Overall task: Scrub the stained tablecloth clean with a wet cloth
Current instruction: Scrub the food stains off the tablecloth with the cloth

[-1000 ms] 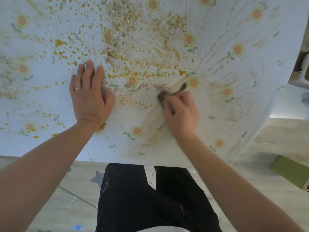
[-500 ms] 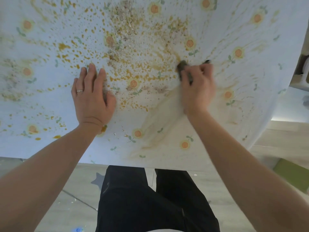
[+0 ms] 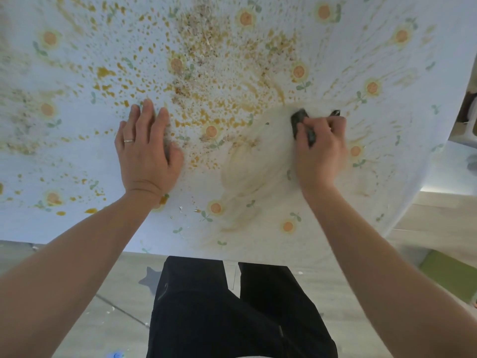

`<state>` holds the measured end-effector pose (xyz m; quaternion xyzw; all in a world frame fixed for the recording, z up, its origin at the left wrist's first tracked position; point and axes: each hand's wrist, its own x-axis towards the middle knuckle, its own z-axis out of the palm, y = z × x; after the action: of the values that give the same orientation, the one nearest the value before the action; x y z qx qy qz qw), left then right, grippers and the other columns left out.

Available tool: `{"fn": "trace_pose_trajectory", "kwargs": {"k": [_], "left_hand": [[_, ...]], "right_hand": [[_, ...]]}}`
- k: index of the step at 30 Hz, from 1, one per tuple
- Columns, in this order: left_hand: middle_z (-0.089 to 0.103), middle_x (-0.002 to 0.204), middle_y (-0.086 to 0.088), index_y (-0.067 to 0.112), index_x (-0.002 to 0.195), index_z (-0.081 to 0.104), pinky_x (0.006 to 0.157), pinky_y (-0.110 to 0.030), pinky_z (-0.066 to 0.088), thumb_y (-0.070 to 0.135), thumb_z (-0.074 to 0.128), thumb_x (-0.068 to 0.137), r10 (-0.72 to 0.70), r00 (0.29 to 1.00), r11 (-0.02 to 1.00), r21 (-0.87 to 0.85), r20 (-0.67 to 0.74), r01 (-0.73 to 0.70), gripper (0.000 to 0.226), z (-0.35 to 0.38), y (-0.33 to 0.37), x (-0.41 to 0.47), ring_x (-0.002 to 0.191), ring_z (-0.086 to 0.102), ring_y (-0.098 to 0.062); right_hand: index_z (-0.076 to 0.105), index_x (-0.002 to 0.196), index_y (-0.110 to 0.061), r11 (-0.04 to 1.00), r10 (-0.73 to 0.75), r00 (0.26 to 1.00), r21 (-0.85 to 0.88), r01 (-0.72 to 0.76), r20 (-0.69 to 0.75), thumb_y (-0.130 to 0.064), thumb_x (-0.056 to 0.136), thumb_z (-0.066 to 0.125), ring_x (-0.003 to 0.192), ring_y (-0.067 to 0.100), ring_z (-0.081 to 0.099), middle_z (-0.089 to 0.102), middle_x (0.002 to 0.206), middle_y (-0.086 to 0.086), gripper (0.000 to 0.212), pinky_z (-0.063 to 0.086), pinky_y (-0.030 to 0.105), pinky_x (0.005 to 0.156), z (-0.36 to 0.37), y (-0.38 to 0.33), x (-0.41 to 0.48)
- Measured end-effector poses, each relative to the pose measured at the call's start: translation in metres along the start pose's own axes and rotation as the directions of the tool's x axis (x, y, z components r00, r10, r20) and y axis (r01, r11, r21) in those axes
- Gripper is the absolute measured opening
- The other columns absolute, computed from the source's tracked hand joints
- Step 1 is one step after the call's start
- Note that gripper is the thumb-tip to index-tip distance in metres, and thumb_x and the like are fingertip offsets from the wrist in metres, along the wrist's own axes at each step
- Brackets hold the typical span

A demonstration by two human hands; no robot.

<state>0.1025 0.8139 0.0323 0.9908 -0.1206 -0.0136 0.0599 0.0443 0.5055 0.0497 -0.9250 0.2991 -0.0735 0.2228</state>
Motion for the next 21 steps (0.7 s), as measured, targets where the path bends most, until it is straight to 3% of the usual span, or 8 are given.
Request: {"fn": "trace_pose_trajectory", "kwargs": {"k": [2, 4, 9, 10, 12, 14, 17, 21], "left_hand": [[0.028, 0.168, -0.009, 0.017, 0.157, 0.037, 0.124, -0.053, 0.02, 0.035, 0.043, 0.099, 0.002, 1.0, 1.0, -0.001, 0.0, -0.002, 0.061, 0.0, 0.0, -0.002, 0.157, 0.021, -0.031], [0.027, 0.169, -0.009, 0.018, 0.158, 0.037, 0.124, -0.053, 0.02, 0.035, 0.042, 0.099, 0.002, 1.0, 1.0, -0.006, -0.006, -0.002, 0.062, 0.0, 0.0, -0.002, 0.157, 0.021, -0.031], [0.029, 0.168, -0.01, 0.017, 0.157, 0.038, 0.124, -0.052, 0.02, 0.033, 0.043, 0.098, 0.008, 1.0, 1.0, -0.008, -0.021, -0.008, 0.061, 0.001, 0.0, -0.001, 0.156, 0.022, -0.032], [0.028, 0.168, -0.01, 0.016, 0.157, 0.039, 0.125, -0.052, 0.019, 0.034, 0.043, 0.098, 0.008, 1.0, 1.0, -0.008, -0.02, -0.008, 0.061, 0.001, 0.001, -0.001, 0.156, 0.022, -0.032], [0.028, 0.168, -0.01, 0.017, 0.157, 0.038, 0.125, -0.052, 0.018, 0.036, 0.042, 0.099, 0.003, 1.0, 1.0, -0.01, -0.008, -0.003, 0.061, 0.0, 0.001, -0.001, 0.157, 0.021, -0.032], [0.027, 0.169, -0.009, 0.017, 0.157, 0.038, 0.126, -0.051, 0.017, 0.038, 0.041, 0.1, 0.0, 1.0, 1.0, -0.005, -0.001, 0.0, 0.061, 0.001, 0.002, 0.0, 0.157, 0.02, -0.032], [0.027, 0.168, -0.009, 0.017, 0.157, 0.037, 0.126, -0.051, 0.018, 0.037, 0.041, 0.1, -0.001, 1.0, 1.0, 0.005, 0.003, 0.001, 0.061, -0.001, 0.0, -0.002, 0.157, 0.021, -0.032], [0.027, 0.168, -0.01, 0.016, 0.157, 0.037, 0.126, -0.051, 0.018, 0.036, 0.042, 0.1, 0.005, 1.0, 1.0, -0.004, -0.006, -0.005, 0.061, 0.0, 0.0, 0.0, 0.156, 0.021, -0.033]], "right_hand": [[0.071, 0.096, -0.021, 0.999, -0.027, 0.999, 0.035, 0.026, 0.029, -0.034, 0.092, 0.064, 0.08, 0.019, 0.057, 0.056, 0.106, 0.0, 0.015, 0.048, 0.031, 0.061, 0.013, -0.026, -0.015], [0.072, 0.091, -0.019, 0.977, -0.195, 0.973, 0.118, 0.18, 0.126, -0.032, 0.092, 0.066, 0.078, 0.019, 0.056, 0.058, 0.1, 0.0, 0.014, 0.044, 0.028, 0.058, 0.021, -0.047, -0.046], [0.07, 0.083, -0.015, 0.831, -0.555, 0.759, 0.196, 0.52, 0.339, -0.024, 0.091, 0.068, 0.068, 0.018, 0.055, 0.059, 0.09, 0.0, 0.012, 0.046, 0.032, 0.042, 0.011, -0.041, -0.103], [0.071, 0.083, -0.016, 0.822, -0.568, 0.758, 0.174, 0.542, 0.321, -0.026, 0.092, 0.065, 0.067, 0.02, 0.057, 0.061, 0.089, 0.001, 0.015, 0.046, 0.032, 0.042, 0.007, -0.033, -0.096], [0.072, 0.083, -0.02, 0.868, -0.494, 0.839, 0.076, 0.491, 0.226, -0.031, 0.093, 0.064, 0.07, 0.022, 0.061, 0.063, 0.091, 0.001, 0.017, 0.047, 0.032, 0.046, 0.004, -0.018, -0.066], [0.072, 0.089, -0.02, 0.948, -0.316, 0.94, -0.005, 0.319, 0.127, -0.032, 0.092, 0.066, 0.071, 0.024, 0.06, 0.062, 0.097, 0.002, 0.013, 0.044, 0.028, 0.051, 0.004, -0.014, -0.029], [0.072, 0.095, -0.017, 0.989, -0.145, 0.987, 0.002, 0.145, 0.066, -0.029, 0.092, 0.066, 0.07, 0.026, 0.058, 0.059, 0.101, 0.005, 0.014, 0.044, 0.03, 0.053, 0.014, -0.029, -0.021], [0.073, 0.087, -0.016, 0.937, -0.348, 0.926, 0.089, 0.338, 0.146, -0.024, 0.093, 0.069, 0.07, 0.022, 0.058, 0.062, 0.094, 0.003, 0.011, 0.045, 0.03, 0.048, 0.022, -0.045, -0.074]]}}
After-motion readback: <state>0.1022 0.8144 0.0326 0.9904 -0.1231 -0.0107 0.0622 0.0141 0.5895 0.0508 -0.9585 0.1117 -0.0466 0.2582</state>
